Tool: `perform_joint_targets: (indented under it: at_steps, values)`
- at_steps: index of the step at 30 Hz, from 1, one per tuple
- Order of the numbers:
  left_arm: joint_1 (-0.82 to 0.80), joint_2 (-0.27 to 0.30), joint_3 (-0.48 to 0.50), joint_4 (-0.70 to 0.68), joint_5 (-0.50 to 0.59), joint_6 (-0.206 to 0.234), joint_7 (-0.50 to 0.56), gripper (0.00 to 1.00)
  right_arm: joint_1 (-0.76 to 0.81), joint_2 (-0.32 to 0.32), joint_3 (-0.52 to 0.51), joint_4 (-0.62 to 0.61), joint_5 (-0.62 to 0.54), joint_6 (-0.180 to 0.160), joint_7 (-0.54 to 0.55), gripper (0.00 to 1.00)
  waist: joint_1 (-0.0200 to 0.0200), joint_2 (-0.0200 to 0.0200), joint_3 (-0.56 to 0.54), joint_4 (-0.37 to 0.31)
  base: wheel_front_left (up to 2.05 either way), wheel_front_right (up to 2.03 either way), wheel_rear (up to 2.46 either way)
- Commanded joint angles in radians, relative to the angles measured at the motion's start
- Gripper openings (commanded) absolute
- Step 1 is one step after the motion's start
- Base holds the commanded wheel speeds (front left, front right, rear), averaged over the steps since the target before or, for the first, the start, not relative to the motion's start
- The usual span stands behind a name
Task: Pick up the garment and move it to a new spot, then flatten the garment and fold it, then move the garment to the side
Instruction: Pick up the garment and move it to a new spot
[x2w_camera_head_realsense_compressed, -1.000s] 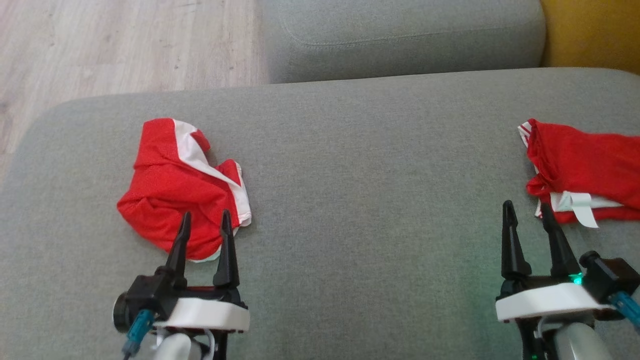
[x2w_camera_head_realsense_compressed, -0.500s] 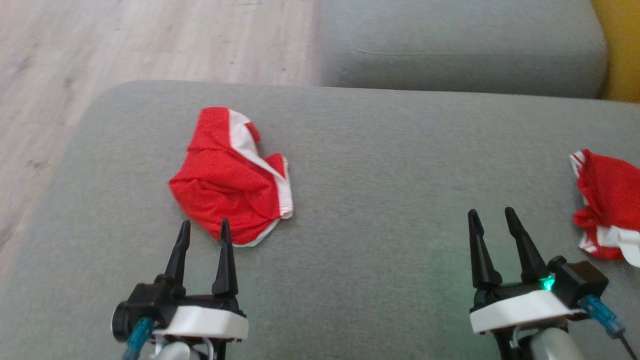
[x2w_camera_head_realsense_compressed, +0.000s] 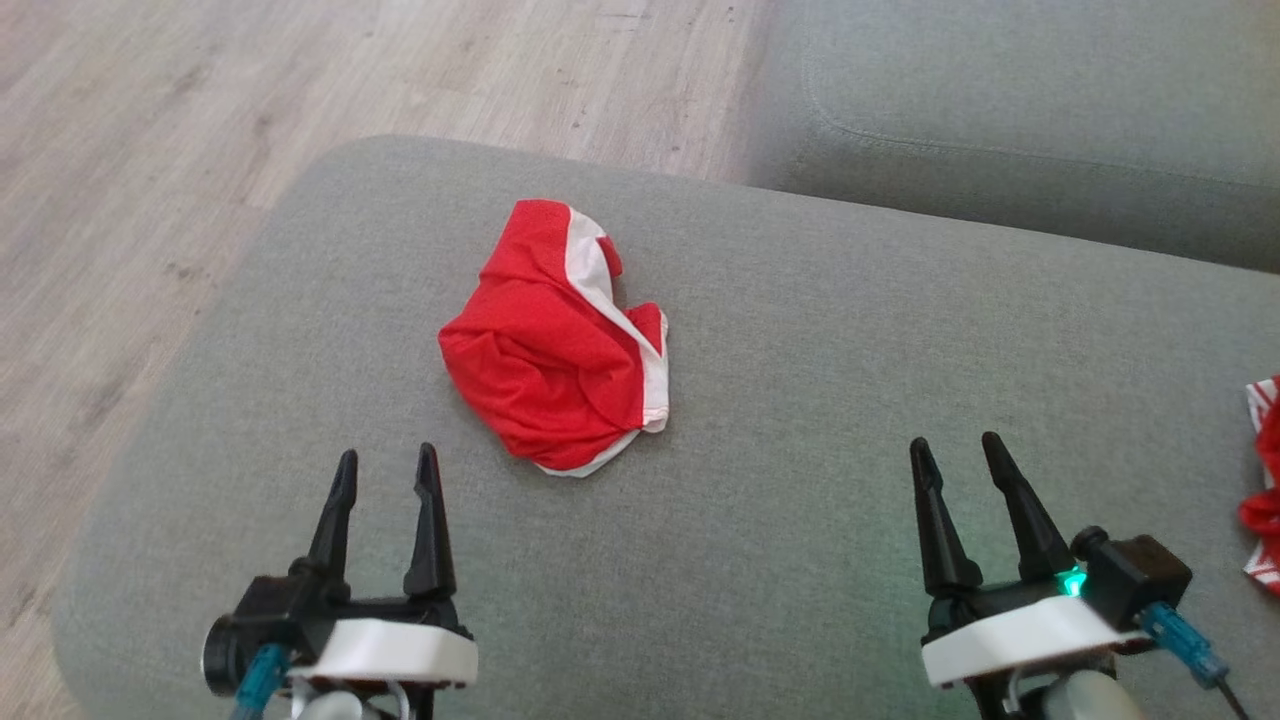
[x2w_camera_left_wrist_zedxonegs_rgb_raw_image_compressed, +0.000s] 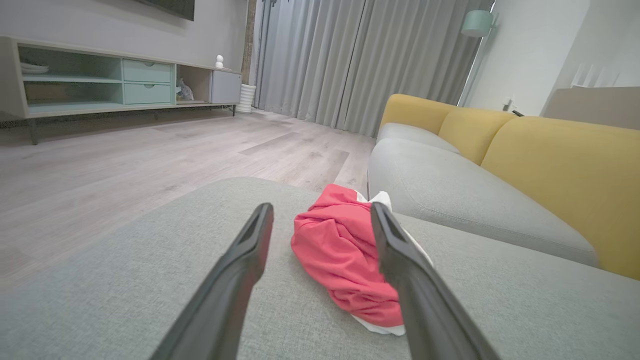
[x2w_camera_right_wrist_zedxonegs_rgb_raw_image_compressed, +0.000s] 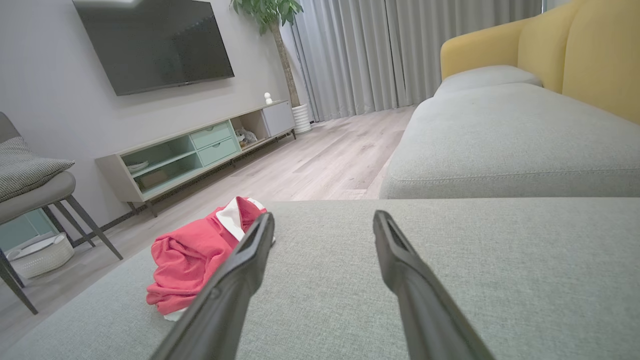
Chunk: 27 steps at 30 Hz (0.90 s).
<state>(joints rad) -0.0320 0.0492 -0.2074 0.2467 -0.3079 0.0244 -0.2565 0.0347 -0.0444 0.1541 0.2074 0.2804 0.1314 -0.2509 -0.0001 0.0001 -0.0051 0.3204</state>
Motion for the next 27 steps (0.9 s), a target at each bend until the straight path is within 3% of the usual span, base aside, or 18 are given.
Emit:
perform_joint_targets:
  at_steps: [1,11,18,27]
  values:
    - [-0.028,0.001,0.037,-0.029,0.008,-0.005,-0.005,1.0,-0.03,-0.006,0.023,-0.03,0.001,-0.001,-0.011,1.0,0.0001,-0.0001,0.005,0.001,0.0,0.0,0.0]
    - [-0.13,0.006,-0.016,0.034,0.088,-0.064,-0.004,1.0,-0.077,-0.006,-0.007,-0.018,-0.017,-0.001,-0.011,1.0,0.0001,-0.0001,0.088,-0.055,0.0,0.0,0.0]
    - [-0.323,0.024,-0.124,0.162,0.124,-0.125,0.165,1.0,-0.126,-0.006,-0.046,-0.026,-0.034,-0.001,-0.011,1.0,0.0001,-0.0001,0.184,-0.119,0.0,0.0,0.0]
    - [-0.472,0.038,-0.191,0.31,0.113,-0.146,0.303,1.0,-0.172,-0.006,-0.039,-0.032,-0.03,-0.001,-0.011,1.0,0.0001,-0.0001,0.255,-0.198,0.0,0.0,0.0]
